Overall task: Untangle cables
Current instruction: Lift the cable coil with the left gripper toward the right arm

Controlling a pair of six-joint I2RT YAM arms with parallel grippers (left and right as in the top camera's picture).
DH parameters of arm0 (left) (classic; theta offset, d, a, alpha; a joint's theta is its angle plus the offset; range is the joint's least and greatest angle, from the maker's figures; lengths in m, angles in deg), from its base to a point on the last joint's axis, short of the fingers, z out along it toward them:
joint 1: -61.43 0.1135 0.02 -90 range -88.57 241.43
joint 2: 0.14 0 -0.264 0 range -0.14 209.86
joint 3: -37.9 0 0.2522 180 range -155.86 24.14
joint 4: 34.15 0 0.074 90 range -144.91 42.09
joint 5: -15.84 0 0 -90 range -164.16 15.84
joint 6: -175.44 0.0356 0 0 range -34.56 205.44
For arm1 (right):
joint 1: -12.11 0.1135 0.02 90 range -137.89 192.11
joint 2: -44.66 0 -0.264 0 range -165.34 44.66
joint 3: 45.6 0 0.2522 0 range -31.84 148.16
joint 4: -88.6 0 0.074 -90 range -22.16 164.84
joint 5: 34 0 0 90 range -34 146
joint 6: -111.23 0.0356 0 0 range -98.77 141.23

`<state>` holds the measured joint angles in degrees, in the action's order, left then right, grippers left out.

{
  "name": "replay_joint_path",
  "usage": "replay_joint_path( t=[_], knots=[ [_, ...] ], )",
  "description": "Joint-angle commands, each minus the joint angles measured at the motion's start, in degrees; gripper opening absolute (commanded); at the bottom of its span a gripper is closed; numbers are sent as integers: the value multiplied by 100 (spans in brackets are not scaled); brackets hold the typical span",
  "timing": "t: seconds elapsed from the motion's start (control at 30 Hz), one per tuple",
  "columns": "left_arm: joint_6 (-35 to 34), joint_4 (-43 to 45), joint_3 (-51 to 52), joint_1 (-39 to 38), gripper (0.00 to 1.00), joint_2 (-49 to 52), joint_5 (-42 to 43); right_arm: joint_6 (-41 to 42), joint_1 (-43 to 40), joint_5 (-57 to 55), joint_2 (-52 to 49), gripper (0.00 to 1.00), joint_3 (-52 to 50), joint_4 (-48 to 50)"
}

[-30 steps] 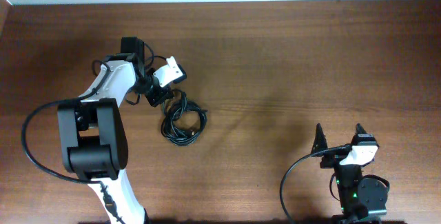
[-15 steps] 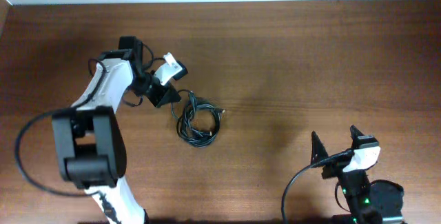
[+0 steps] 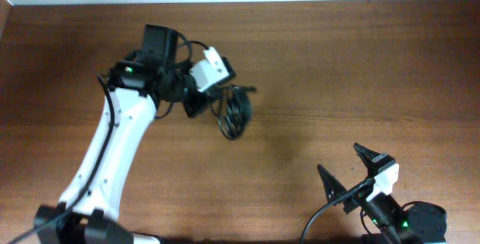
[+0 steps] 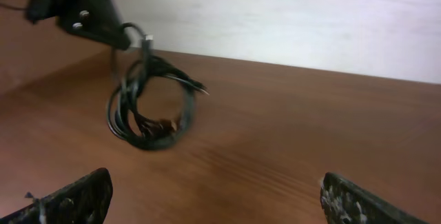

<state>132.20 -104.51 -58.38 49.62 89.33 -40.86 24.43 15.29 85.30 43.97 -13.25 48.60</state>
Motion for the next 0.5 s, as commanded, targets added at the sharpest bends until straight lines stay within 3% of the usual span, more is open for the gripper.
replay_joint_path(
  t=[0.0, 0.13, 0.47],
  knots=[
    [-304, -17, -133, -393, 0, -398, 254, 20, -22, 575, 48, 95, 354, 24],
    [-791, -11, -133, -732, 0, -487, 330, 20, -20, 977, 48, 95, 435, -7],
    [-802, 39, -133, -1707, 0, -485, 1049, 20, -20, 1436, 48, 95, 435, -61]
  ],
)
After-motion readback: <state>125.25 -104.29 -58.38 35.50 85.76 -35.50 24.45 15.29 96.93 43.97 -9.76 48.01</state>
